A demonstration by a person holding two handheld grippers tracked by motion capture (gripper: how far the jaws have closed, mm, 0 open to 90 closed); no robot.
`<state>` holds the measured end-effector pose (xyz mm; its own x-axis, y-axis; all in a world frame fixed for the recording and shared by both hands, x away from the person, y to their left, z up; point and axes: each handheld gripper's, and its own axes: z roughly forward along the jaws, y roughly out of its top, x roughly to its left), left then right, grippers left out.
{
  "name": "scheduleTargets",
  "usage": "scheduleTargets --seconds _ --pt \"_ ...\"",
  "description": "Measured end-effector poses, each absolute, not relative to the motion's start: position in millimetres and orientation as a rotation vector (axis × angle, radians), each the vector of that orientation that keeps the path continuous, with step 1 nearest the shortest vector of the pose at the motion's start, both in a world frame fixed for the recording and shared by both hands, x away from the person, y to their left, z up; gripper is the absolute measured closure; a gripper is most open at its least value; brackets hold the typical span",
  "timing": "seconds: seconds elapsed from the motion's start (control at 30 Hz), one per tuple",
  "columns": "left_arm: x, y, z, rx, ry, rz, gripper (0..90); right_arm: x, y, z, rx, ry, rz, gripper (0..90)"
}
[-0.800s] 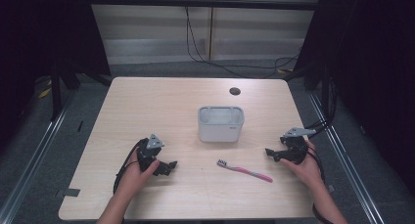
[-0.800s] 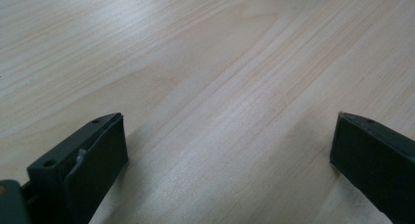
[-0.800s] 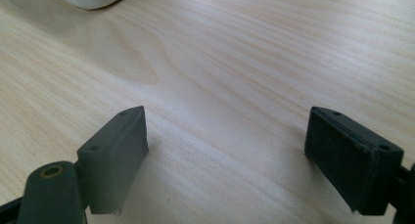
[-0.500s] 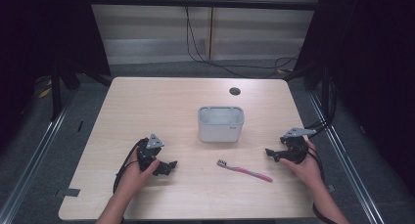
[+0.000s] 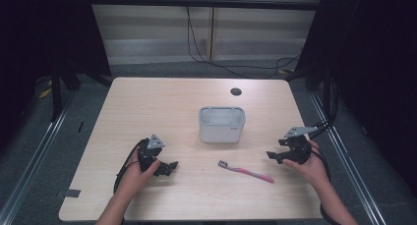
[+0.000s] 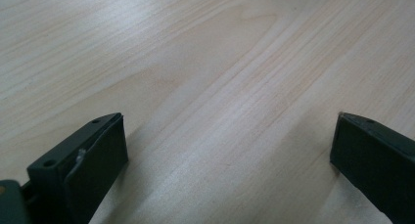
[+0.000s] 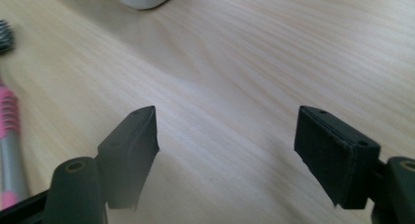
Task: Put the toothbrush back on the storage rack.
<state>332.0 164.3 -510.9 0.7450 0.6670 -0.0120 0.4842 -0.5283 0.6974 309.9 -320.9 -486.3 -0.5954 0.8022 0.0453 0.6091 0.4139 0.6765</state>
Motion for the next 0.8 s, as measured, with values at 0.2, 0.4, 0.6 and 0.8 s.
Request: scheduleTargets --seconds 0.2,0.4,0.6,0.8 --pt "332.0 164.3 -510.9 2.235 0.861 0.335 0.1 305.2 -311.2 -472.0 1.16 2.452 0.977 28.2" --pt "332.0 164.2 -511.0 2.235 0.862 0.335 0.1 301.7 -300.2 -460.7 1.098 2.508 0.977 31.4" --pt "332.1 164.3 -511.0 2.235 0.861 0.334 0.1 300.6 -285.6 -448.2 1.034 2.556 0.979 33.8" --pt "332.8 164.2 -511.0 2.236 0.858 0.331 0.0 301.0 -269.5 -438.9 0.971 2.609 0.966 36.3"
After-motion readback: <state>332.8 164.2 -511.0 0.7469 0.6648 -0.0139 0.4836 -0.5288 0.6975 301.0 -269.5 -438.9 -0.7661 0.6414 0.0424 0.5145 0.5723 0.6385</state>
